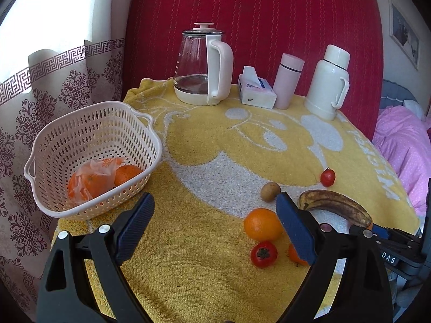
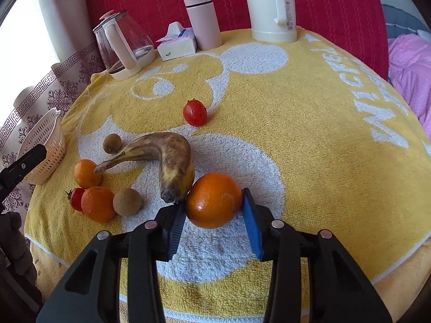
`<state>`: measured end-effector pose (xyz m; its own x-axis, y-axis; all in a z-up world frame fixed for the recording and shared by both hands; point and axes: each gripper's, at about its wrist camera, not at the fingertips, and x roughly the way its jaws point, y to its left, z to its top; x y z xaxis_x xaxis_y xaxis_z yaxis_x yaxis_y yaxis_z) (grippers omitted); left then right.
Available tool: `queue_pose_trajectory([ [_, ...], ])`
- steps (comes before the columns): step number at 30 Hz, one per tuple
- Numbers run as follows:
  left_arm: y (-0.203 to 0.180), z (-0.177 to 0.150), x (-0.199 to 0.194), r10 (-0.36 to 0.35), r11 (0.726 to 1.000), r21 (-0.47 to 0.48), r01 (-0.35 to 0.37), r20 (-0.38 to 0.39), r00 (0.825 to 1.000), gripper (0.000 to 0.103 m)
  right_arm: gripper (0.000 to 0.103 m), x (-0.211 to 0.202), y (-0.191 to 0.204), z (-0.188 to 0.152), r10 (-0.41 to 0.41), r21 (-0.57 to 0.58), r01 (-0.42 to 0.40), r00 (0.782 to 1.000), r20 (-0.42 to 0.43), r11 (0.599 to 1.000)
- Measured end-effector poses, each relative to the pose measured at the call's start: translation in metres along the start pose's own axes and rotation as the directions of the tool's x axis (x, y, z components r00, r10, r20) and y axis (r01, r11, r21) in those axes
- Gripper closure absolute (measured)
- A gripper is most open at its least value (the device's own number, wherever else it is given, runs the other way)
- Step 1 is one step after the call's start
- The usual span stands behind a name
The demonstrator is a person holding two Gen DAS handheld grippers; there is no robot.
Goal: Organize fruits
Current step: 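Grasp the orange beside the banana with the right tool, then grasp another orange with the left tool while the right tool holds its orange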
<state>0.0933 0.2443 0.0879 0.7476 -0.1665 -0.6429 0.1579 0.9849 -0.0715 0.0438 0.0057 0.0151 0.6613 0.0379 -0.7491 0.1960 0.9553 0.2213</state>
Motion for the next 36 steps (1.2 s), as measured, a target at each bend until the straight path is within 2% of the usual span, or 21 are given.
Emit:
queue_pose_trajectory([
  [5,-0.013,-0.006,0.005,-0.015,0.998,0.055,0.016,-0.009,1.000,0.010,0.062,-0.007,-0.015,0.003,-0.034,0.042,0.033,0.999,0.026,0.999],
  [14,-0.031,-0.013,0.028,-0.069,0.992,0.103,0.077,-0.084,0.994,0.013,0.062,-0.019,-0.034,0.009,-0.083,0.073,0.077,0.994,0.072,0.994],
  [22,-0.037,-0.017,0.062,-0.146,0.983,0.079,0.165,-0.204,0.968,0.034,0.062,-0.022,-0.031,0.009,-0.071,0.061,0.066,0.994,0.088,0.996],
  [24,-0.035,-0.019,0.067,-0.155,0.983,0.064,0.173,-0.220,0.963,0.046,0.062,-0.022,-0.026,0.008,-0.067,0.045,0.064,0.994,0.088,0.997],
  [26,-0.033,-0.020,0.069,-0.166,0.982,0.050,0.181,-0.216,0.962,0.048,0.062,-0.023,-0.018,0.006,-0.070,0.021,0.068,0.993,0.097,0.997],
  [27,-0.032,-0.020,0.068,-0.177,0.981,0.044,0.190,-0.211,0.961,0.054,0.062,-0.025,-0.014,0.006,-0.073,0.007,0.073,0.992,0.104,0.997],
  [28,-0.031,-0.019,0.066,-0.189,0.979,0.039,0.201,-0.205,0.960,0.056,0.062,-0.026,-0.010,0.005,-0.078,-0.007,0.079,0.991,0.112,0.997],
  [32,-0.029,-0.020,0.063,-0.190,0.980,0.026,0.198,-0.185,0.964,0.056,0.062,-0.030,0.003,0.003,-0.085,-0.049,0.092,0.988,0.130,0.995],
  [36,-0.022,-0.016,0.053,-0.175,0.984,0.006,0.177,-0.126,0.976,0.056,0.062,-0.033,0.013,0.002,-0.096,-0.079,0.108,0.985,0.144,0.991],
])
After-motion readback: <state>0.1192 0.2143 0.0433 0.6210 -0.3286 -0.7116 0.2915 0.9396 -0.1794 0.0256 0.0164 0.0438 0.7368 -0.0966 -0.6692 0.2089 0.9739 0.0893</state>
